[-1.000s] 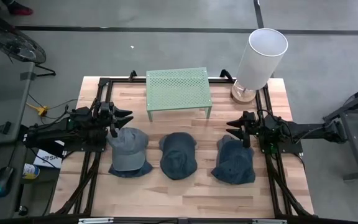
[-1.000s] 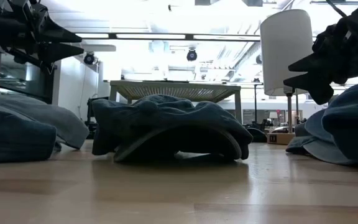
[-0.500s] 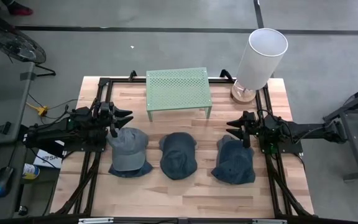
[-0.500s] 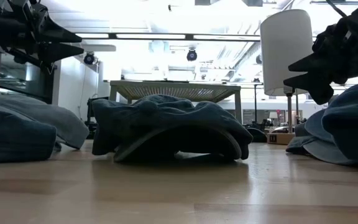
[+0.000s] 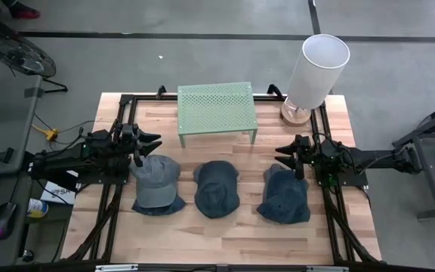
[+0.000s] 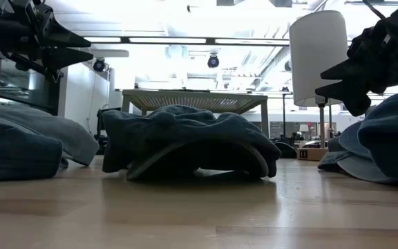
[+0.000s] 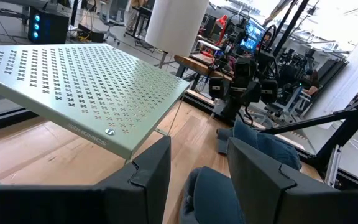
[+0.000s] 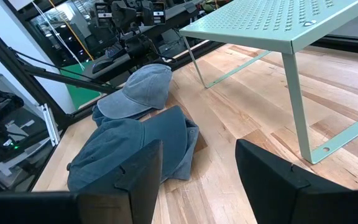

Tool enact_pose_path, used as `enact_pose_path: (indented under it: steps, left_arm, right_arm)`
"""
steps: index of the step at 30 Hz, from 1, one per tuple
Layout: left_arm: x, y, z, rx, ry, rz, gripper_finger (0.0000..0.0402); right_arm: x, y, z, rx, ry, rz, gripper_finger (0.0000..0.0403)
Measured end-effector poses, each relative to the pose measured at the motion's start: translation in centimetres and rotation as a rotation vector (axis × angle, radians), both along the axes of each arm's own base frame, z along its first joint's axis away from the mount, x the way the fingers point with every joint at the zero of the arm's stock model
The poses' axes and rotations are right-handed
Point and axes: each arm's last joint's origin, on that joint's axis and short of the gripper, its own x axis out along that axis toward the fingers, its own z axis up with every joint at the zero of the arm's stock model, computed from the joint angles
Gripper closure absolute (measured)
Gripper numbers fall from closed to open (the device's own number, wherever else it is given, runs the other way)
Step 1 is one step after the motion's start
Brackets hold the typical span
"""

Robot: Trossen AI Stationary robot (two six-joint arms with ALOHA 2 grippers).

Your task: Pick & Place hat

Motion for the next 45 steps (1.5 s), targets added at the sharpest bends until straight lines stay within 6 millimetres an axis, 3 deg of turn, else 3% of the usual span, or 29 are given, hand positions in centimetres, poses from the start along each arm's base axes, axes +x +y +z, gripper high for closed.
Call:
enact_pose_path:
  steps: [36, 45]
  left_arm:
    - [0.0, 0.0, 0.0, 0.0, 0.0, 0.0, 0.0246]
    - [0.0, 0.0, 0.0, 0.0, 0.0, 0.0, 0.0246]
  right_arm:
    - [0.0, 0.0, 0.1, 0.007, -0.009, -0.001, 0.0206]
    - [-0.2, 0.0, 3.2, 0.0, -0.06, 0.081, 0.0206]
